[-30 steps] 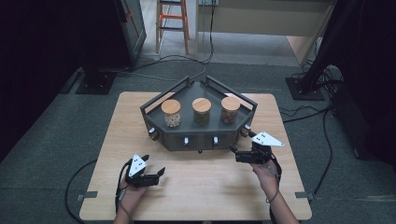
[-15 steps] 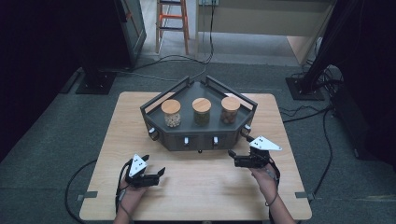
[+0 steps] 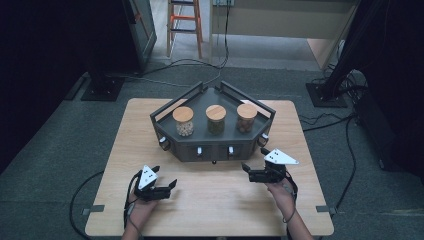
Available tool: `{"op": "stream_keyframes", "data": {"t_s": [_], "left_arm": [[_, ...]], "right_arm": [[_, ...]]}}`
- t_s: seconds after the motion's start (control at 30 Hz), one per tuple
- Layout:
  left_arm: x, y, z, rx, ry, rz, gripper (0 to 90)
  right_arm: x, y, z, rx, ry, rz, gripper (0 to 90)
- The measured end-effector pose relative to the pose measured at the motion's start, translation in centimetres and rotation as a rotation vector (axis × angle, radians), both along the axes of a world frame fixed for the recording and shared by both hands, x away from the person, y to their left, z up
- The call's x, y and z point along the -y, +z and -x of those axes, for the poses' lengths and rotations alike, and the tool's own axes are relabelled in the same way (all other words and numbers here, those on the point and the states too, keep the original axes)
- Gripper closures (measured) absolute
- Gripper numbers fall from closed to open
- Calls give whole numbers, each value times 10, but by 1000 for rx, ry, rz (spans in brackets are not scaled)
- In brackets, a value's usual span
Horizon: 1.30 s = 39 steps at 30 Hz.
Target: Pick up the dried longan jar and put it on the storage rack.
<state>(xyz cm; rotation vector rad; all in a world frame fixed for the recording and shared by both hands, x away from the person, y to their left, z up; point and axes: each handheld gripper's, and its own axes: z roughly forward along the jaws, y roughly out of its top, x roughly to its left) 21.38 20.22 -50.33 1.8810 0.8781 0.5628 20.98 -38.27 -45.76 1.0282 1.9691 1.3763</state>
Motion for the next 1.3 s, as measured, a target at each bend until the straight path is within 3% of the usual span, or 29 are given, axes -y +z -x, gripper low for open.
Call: {"op": "stream_keyframes", "data": {"t_s": [0.83, 1.0, 1.13, 1.3], "left_arm": [[0, -1, 1, 5, 8, 7, 116], [0, -1, 1, 6, 8, 3, 115], [0, -1, 1, 7, 7, 3, 115], [0, -1, 1, 7, 7, 3, 116]], "right_arm": [[3, -27, -2, -16, 12, -35, 47], [4, -37, -2, -13, 21, -13, 46], [7, -41, -1, -20, 22, -30, 47], [14, -46, -2, -31, 24, -86, 47]]}}
